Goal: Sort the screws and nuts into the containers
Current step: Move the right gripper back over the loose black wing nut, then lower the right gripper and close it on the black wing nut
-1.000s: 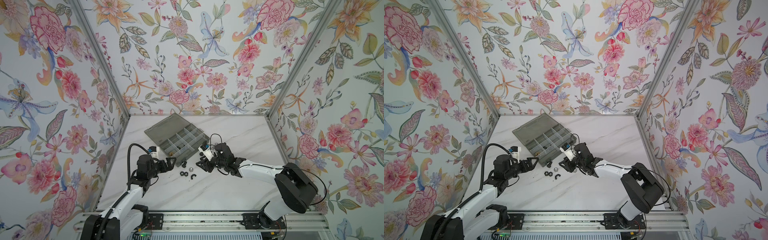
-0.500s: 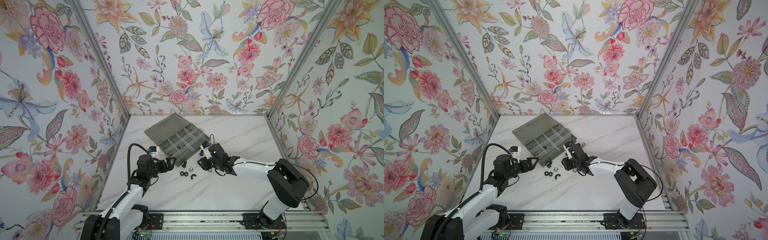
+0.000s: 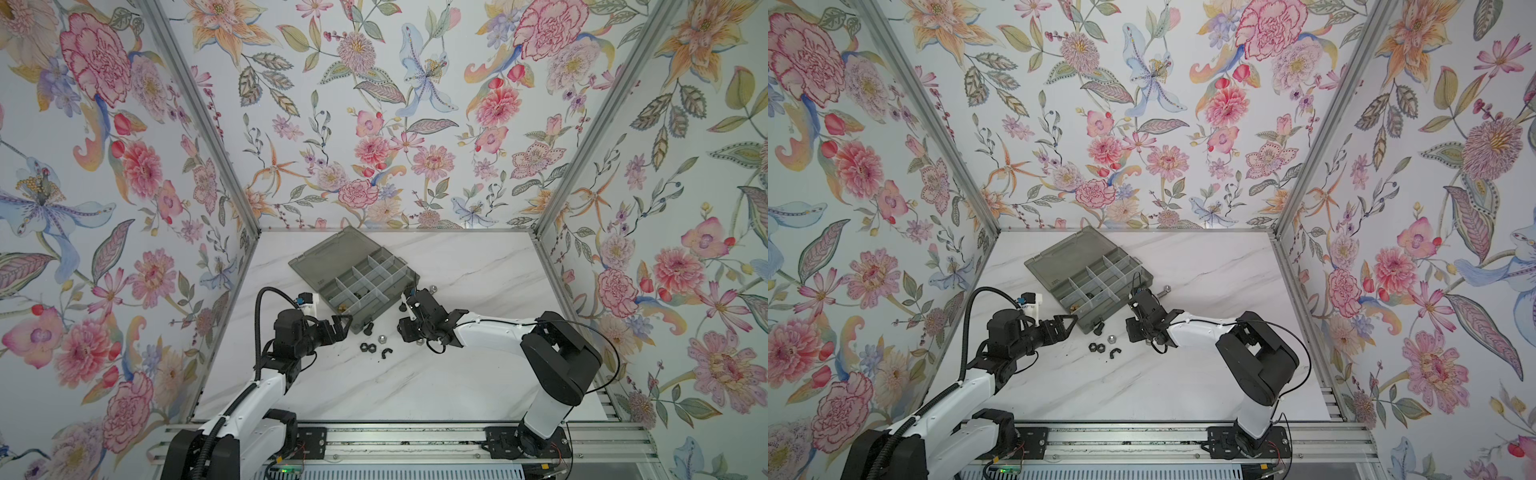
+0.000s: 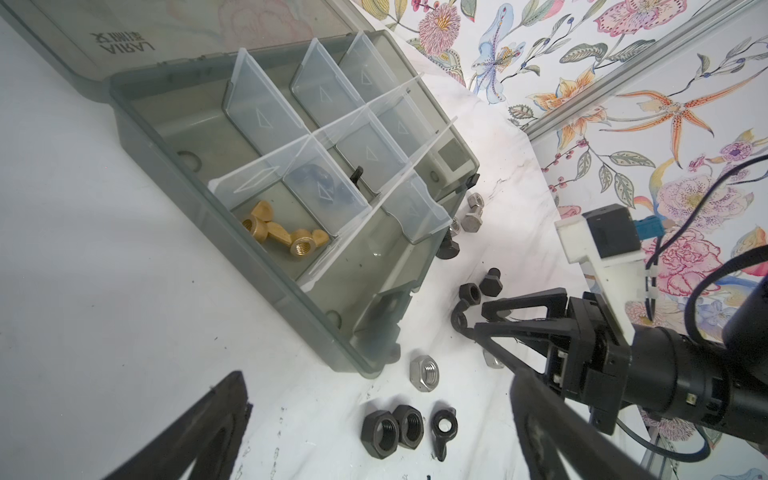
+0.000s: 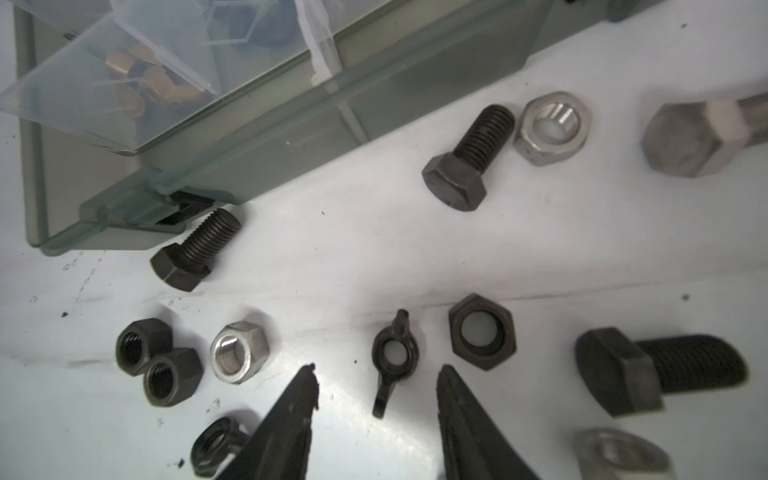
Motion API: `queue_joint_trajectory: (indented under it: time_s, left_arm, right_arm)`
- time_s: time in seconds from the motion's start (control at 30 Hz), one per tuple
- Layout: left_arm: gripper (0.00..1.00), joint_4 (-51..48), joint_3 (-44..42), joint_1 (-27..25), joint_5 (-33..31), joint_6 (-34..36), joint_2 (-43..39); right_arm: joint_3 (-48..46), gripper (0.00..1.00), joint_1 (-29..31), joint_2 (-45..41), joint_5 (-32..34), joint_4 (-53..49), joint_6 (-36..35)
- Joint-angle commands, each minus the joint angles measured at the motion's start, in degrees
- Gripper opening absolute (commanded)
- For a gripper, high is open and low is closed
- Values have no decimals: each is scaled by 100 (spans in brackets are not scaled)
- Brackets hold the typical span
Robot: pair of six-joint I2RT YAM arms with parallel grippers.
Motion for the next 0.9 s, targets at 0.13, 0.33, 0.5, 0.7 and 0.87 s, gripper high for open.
queue_joint_trajectory:
  time_s: [0.13,0.33,0.5,0.7,0.87]
  left_arm:
    - [99,91,-27,-27,17,-26,29]
    - [100,106,-8,-29,17,-6,66]
    - [99,153,-1,-30,34,-23,126]
    - [99,178,0,-31,43,-26,163]
    - [99,188,0,-31,45,-24,167]
  right_arm:
    - [267,47,-49,215,70,-133,43]
    - [312,45,-44,295,-16,-102,63]
    - [355,45,-57,370,-48,-99,61]
    - [423,44,-59,488,-56,-75,25]
    - [529,43,-84,650,-58,-60,-6]
